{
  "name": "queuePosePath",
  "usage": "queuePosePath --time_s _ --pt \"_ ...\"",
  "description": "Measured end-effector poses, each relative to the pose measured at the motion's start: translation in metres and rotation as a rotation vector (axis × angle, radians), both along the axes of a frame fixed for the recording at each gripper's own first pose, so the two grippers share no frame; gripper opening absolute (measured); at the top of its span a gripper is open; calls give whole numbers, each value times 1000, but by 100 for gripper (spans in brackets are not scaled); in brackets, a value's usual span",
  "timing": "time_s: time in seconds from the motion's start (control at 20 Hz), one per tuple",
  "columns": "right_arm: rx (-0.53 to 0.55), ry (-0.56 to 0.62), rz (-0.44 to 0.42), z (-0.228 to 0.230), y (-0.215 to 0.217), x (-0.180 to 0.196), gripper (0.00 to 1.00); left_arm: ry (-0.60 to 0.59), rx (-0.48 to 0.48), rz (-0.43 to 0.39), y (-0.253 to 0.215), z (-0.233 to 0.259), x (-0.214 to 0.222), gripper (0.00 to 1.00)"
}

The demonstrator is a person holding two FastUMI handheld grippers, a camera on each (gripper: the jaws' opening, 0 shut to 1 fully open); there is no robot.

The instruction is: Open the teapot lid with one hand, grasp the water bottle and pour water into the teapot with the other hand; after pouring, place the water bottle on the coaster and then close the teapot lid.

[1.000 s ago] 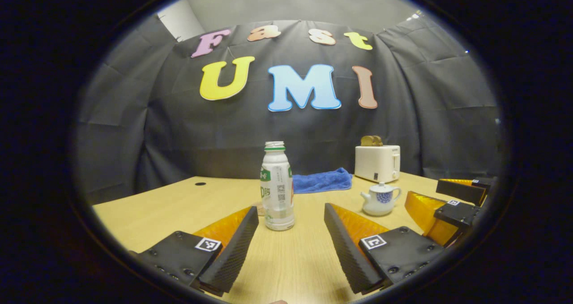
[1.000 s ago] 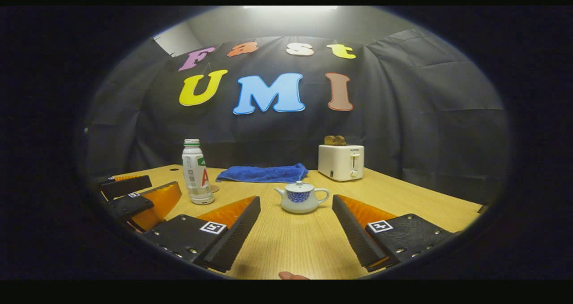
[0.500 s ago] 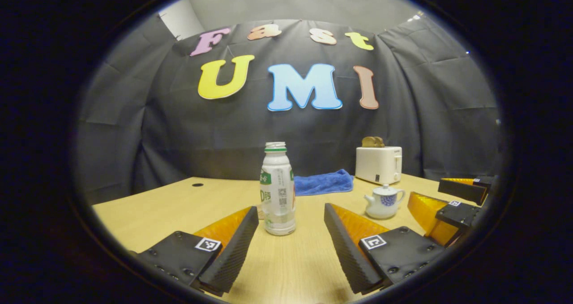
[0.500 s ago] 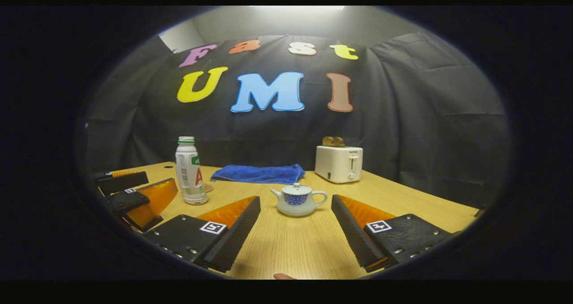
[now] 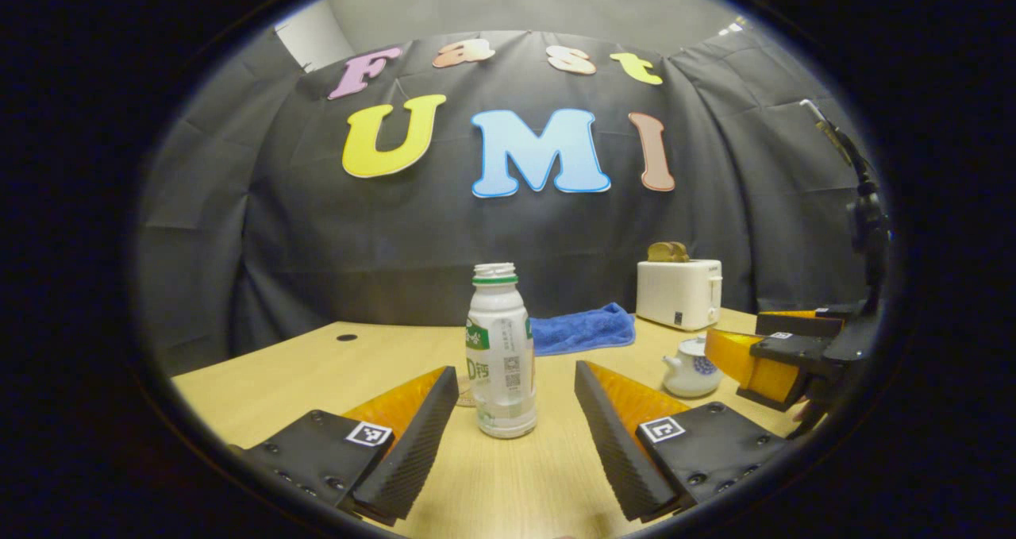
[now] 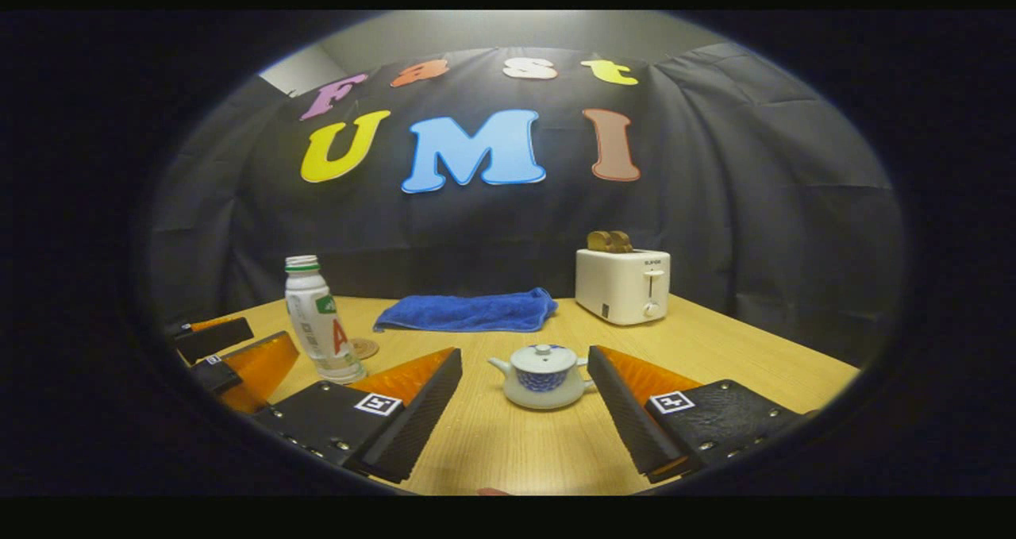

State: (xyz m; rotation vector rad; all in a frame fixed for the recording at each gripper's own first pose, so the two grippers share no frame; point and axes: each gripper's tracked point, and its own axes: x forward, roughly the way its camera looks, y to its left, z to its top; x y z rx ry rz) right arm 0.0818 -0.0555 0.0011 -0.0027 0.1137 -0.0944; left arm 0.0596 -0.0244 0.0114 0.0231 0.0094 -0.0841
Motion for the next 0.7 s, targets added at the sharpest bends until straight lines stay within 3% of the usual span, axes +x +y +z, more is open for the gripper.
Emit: queuePosePath --time_s 0.1,0.4,0.6,0.7 --pt "23 53 5 -10 -3 11 89 12 0 -11 0 -3 6 100" --pt "10 72 -40 -6 -19 50 89 27 -26 -18 8 -6 17 100" --pt "-21 113 -29 -11 -19 66 60 38 -18 -25 8 -10 23 99" --pt "-24 112 -32 -11 -18 67 58 31 -19 -28 9 -8 23 98"
